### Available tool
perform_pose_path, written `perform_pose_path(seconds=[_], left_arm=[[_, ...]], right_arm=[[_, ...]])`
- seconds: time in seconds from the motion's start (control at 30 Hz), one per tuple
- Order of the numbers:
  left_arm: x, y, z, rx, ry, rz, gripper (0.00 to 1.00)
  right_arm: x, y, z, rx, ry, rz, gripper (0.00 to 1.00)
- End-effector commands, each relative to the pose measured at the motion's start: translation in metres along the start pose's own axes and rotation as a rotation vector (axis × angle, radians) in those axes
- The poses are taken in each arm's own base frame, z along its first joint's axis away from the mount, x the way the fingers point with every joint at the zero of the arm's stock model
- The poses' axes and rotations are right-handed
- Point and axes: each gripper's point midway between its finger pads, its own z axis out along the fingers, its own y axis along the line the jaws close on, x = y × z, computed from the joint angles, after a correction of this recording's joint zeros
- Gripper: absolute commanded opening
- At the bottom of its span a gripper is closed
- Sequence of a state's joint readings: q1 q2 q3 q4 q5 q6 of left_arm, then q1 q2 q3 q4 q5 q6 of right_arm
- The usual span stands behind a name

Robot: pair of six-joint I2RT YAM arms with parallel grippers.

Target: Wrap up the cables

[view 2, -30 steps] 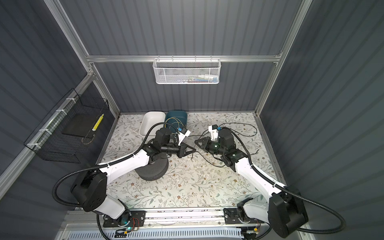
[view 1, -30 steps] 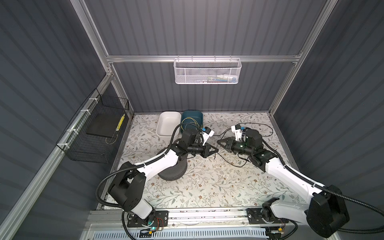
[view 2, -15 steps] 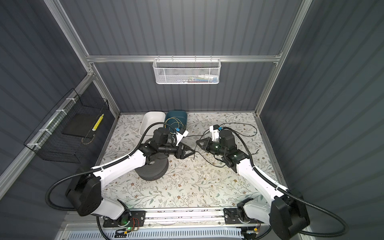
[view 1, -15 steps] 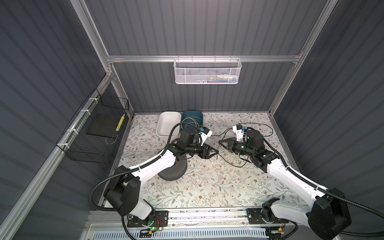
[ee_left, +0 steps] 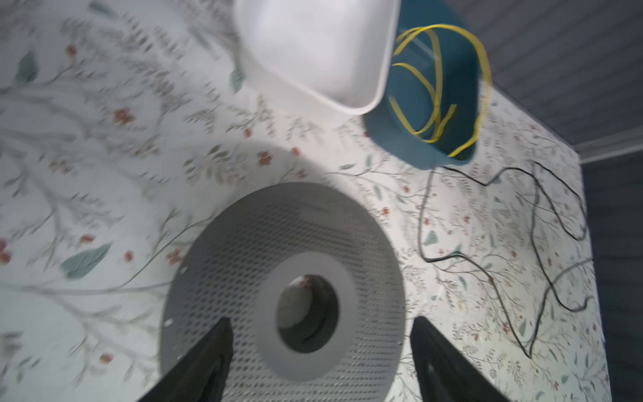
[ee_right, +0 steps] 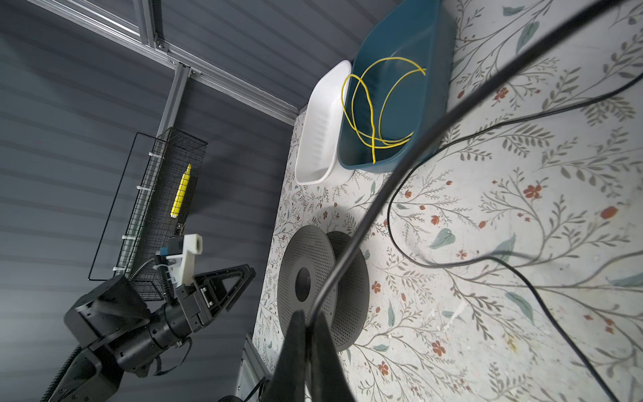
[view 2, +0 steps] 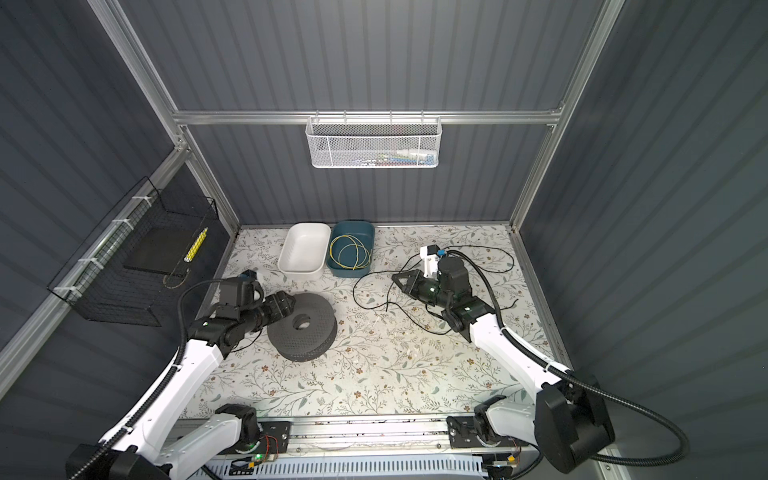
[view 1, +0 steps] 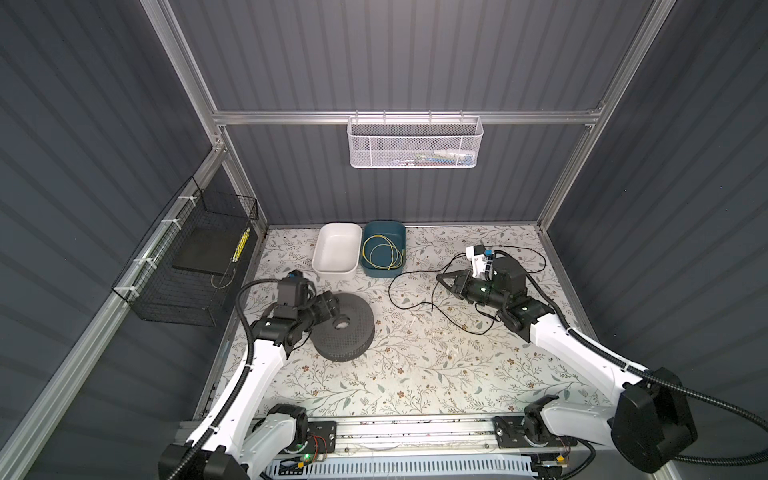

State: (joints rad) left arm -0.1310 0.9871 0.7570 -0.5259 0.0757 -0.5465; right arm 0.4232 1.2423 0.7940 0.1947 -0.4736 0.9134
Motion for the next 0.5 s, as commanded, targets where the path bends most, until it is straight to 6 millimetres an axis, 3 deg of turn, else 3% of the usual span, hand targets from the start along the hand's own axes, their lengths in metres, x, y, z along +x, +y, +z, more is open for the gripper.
perform_pose_path(seconds=[0.0,0.17,0.33,0.47], left_arm=[[0.024,0.028,-0.004,-0.003,0.124,-0.148,0.82],[0.024,0.048,0.004,0.118,0.146,-0.342,0.81],[0.027,0.036,0.02,0.322,0.141,-0.443,0.72],[0.026,0.034,0.025,0.368,0.11,-0.438,0.74]], right_arm=[[-0.005,0.01,0.0,-0.045,-0.011,-0.013,0.0],[-0.001,0.007,0.0,-0.045,0.001,-0.016,0.0],[0.001,0.004,0.0,-0.04,0.003,-0.016,0.0],[0.0,0.005,0.001,-0.043,0.006,-0.016,0.0]])
